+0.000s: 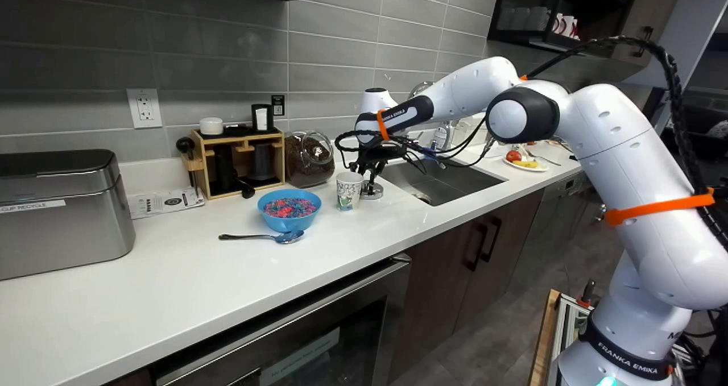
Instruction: Remove the lid from the glass jug
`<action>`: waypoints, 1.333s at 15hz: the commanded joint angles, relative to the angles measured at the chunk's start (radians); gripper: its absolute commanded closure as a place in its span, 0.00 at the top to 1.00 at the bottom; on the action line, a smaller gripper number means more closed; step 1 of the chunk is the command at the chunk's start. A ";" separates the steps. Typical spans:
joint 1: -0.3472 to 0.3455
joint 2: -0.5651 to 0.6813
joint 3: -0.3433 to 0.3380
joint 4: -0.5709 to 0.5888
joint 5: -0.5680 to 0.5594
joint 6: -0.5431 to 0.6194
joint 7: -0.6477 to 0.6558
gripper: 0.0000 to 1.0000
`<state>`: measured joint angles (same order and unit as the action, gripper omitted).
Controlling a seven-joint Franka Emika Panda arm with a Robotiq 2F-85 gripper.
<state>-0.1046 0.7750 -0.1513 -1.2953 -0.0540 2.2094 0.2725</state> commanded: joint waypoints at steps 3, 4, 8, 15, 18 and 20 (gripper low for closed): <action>-0.017 0.025 0.017 0.050 0.027 -0.049 -0.036 0.22; -0.017 0.020 0.018 0.049 0.028 -0.054 -0.035 0.62; -0.015 -0.024 0.020 0.028 0.031 -0.054 -0.038 0.95; -0.006 -0.196 0.028 -0.066 0.019 -0.091 -0.077 1.00; -0.008 -0.301 0.028 -0.127 0.015 -0.175 -0.106 1.00; -0.012 -0.366 0.023 -0.165 0.005 -0.253 -0.129 1.00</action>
<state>-0.1069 0.5326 -0.1321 -1.3459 -0.0540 2.0398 0.1887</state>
